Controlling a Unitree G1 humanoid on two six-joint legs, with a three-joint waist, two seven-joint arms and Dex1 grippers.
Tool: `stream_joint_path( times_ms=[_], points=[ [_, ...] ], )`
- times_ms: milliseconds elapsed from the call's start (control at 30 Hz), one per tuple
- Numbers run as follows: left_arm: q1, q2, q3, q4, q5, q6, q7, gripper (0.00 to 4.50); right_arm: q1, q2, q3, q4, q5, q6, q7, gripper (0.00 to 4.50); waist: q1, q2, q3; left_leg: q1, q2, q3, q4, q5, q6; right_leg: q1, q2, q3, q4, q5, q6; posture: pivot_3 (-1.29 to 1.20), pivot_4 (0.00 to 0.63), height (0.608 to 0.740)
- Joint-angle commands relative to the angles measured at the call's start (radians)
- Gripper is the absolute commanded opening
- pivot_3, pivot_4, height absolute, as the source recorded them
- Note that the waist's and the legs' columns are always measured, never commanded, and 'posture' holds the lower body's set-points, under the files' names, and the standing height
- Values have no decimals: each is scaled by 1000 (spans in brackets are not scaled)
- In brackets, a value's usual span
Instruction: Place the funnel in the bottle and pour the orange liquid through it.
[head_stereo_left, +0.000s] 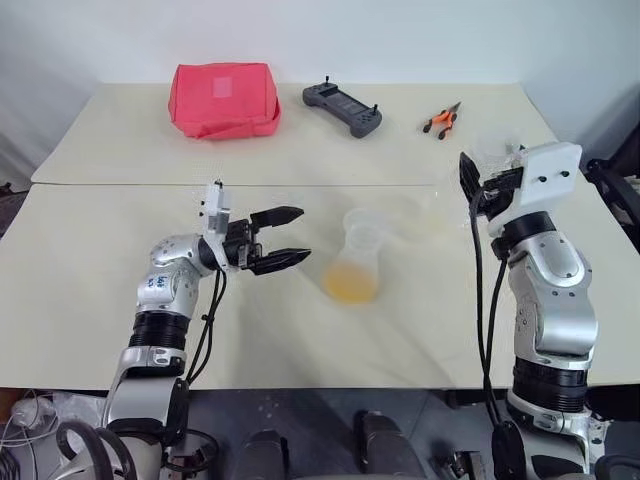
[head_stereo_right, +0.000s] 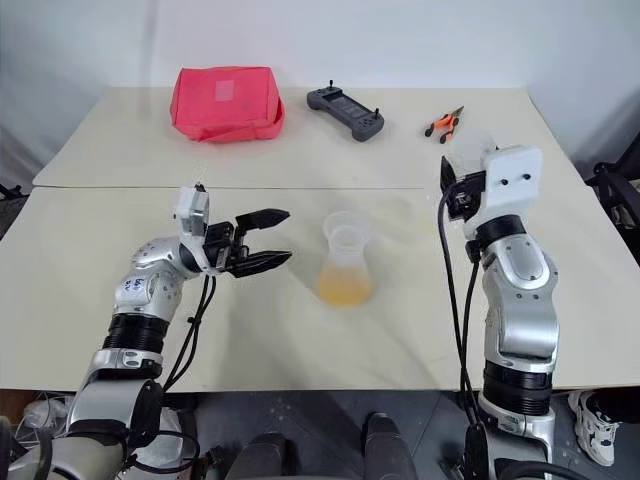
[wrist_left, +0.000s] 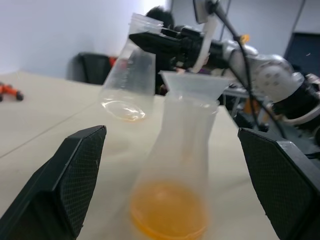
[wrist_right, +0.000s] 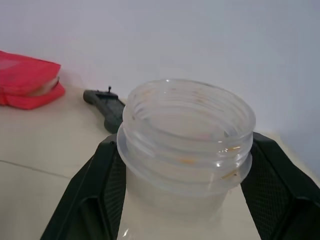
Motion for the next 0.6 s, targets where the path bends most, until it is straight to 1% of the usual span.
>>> stream_joint_path(
  times_ms=[33,133,200,233,300,433,533,600],
  points=[
    [-18,0,12,-29,-9,4,30,4500,5,-1,-27,-5,56,19,-12,2748,-1,0,0,0,0,0,0,0,0,0,0,0,0,0,0,0,150,740],
    [-21,8,-2,-32,24,22,93,4500,20,-16,-18,17,65,17,-9,2748,-1,0,0,0,0,0,0,0,0,0,0,0,0,0,0,0,150,740],
    [-17,2,5,-42,14,19,102,4500,28,-25,-13,24,65,16,-7,3478,-1,0,0,0,0,0,0,0,0,0,0,0,0,0,0,0,150,740],
    [-17,3,7,-47,21,23,127,4500,31,-32,-10,24,65,16,-4,3739,-1,0,0,0,0,0,0,0,0,0,0,0,0,0,0,0,150,740],
    [-16,8,4,-56,30,42,164,4500,34,-41,-8,23,67,16,-1,4446,-1,0,0,0,0,0,0,0,0,0,0,0,0,0,0,0,150,740],
    [-8,18,1,-89,34,69,208,4500,34,-56,-8,22,76,14,4,4481,0,0,0,0,0,0,0,0,0,0,0,0,0,0,0,0,150,740],
    [0,7,24,-113,-4,53,189,4500,20,-61,-15,15,96,-5,7,4481,0,0,0,0,0,0,0,0,0,0,0,0,0,0,0,0,150,740],
    [4,15,23,-126,-21,92,180,4500,7,-62,-27,15,113,8,-4,4481,0,0,0,0,0,0,-1,0,0,0,0,0,0,0,0,0,150,740]
  ],
)
